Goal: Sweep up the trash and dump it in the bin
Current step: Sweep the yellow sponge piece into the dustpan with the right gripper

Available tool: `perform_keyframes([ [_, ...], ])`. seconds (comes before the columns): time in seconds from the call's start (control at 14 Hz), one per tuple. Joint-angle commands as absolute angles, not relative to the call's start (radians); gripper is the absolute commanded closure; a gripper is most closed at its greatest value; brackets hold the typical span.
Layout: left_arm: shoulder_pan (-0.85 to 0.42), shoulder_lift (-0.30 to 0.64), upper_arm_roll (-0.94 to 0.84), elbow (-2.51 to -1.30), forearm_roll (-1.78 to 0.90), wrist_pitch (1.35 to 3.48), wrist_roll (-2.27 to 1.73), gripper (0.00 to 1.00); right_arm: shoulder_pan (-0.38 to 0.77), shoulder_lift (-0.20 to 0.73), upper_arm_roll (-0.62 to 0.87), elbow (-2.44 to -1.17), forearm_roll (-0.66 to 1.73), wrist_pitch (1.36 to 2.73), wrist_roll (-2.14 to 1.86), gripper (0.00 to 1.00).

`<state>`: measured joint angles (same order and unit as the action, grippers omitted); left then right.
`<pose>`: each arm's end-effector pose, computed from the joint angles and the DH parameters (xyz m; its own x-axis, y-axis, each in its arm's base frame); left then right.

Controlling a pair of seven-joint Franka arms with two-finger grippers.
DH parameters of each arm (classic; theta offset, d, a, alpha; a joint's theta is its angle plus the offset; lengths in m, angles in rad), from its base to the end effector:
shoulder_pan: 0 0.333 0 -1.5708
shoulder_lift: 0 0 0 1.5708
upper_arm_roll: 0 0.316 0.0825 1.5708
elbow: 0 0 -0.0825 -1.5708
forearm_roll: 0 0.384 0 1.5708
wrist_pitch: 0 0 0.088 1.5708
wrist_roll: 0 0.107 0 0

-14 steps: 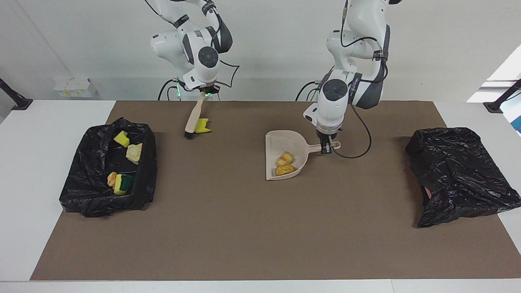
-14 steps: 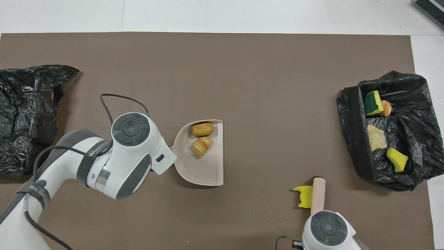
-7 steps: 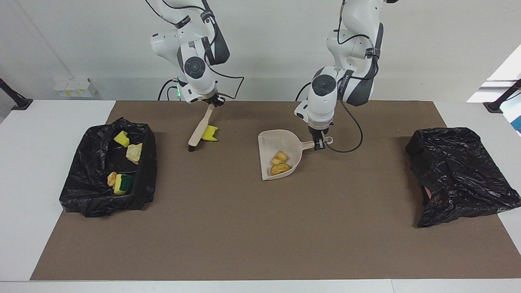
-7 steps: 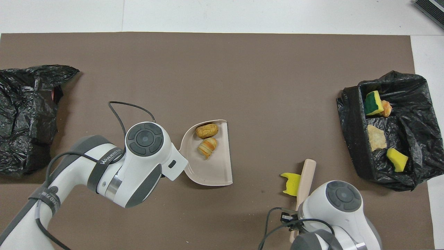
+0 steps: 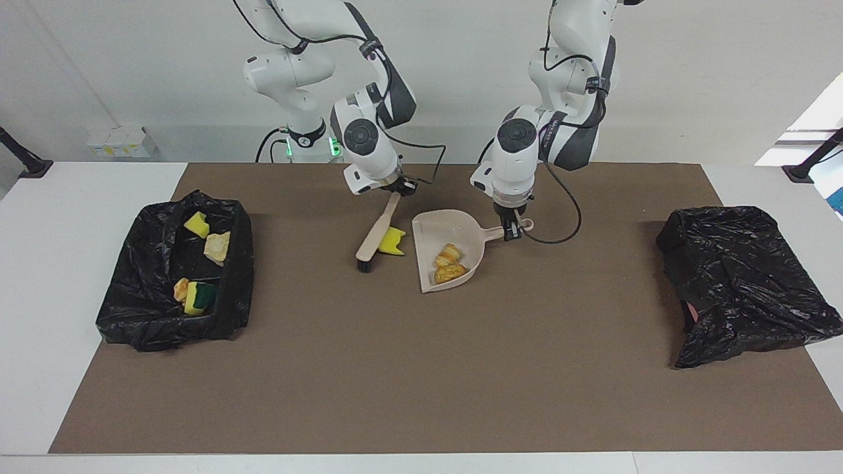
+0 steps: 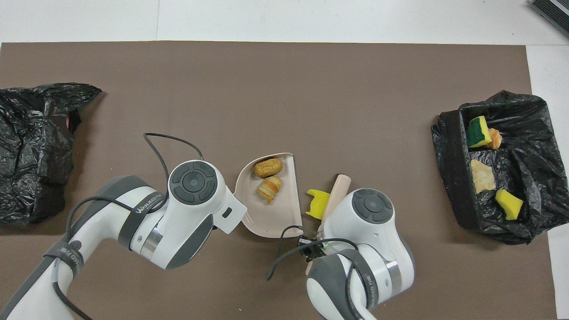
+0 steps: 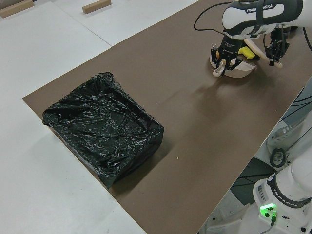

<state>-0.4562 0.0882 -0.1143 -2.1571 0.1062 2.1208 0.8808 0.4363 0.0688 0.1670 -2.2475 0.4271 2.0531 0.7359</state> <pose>0.4536 -0.2849 0.3485 0.0542 -0.9892 -0.1360 -0.9968 -0.0615 0.0503 0.4012 0.3035 0.3208 0.8417 -0.3293 -0.4279 -0.3806 -0.9240 -0.0374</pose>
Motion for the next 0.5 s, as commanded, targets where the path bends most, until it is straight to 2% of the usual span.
perform_keyframes([
  [0.0, -0.491, 0.072, -0.106, -2.209, 0.124, 2.154, 0.851, 1.00, 0.474, 0.161, 0.178, -2.090, 0.460, 2.036, 0.739, 1.00],
  [0.14, -0.491, 0.072, -0.106, -2.217, 0.124, 2.190, 0.851, 1.00, 0.480, 0.161, 0.178, -2.068, 0.448, 2.031, 0.721, 1.00],
  [0.43, -0.451, 0.083, -0.106, -2.226, 0.123, 2.256, 0.874, 1.00, 0.465, 0.066, 0.172, -2.068, 0.431, 1.935, 0.635, 1.00],
])
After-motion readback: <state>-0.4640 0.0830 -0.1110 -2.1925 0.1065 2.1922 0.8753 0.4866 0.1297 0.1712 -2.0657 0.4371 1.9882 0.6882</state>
